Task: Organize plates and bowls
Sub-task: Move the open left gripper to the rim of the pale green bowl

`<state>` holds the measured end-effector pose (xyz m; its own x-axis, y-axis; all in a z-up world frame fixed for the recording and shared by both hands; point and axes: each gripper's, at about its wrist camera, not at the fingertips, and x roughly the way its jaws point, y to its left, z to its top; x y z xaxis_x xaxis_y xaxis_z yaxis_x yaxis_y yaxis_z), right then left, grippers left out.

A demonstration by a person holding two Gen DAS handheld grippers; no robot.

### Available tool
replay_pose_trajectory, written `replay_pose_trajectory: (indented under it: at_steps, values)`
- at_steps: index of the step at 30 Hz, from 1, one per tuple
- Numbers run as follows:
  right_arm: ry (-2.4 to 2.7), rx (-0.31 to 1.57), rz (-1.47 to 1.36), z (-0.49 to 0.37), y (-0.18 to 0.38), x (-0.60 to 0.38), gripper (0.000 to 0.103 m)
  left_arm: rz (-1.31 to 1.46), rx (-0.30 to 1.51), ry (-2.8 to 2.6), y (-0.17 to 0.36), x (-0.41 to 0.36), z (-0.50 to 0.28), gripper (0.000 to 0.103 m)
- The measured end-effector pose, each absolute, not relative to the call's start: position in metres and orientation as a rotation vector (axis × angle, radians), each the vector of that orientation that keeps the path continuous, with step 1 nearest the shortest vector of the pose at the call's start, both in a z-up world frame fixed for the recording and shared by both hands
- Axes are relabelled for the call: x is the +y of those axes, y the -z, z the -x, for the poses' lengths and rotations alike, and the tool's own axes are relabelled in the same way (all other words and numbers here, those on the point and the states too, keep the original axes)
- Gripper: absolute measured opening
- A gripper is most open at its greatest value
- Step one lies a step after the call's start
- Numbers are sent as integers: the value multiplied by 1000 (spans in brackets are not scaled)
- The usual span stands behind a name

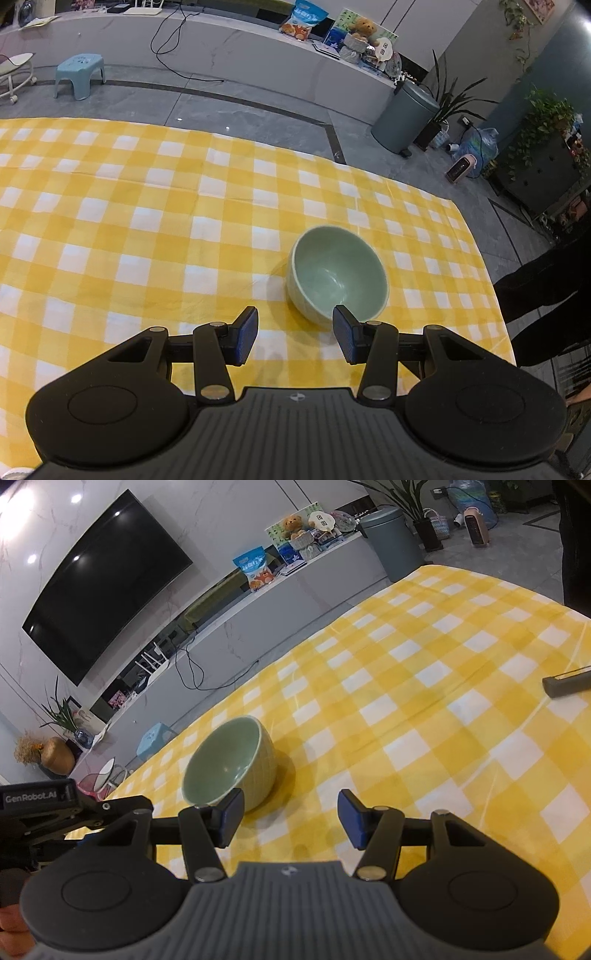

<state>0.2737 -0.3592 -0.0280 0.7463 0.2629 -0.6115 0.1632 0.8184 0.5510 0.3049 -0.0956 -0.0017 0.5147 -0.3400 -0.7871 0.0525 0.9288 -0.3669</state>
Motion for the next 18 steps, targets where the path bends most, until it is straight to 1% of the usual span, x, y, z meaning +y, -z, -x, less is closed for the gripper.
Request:
replay_pose_trajectory:
  at_steps: [18]
  values:
    - [-41,730,-677,-287,37,-364,57,283,1004,230,9,-114,-329,53]
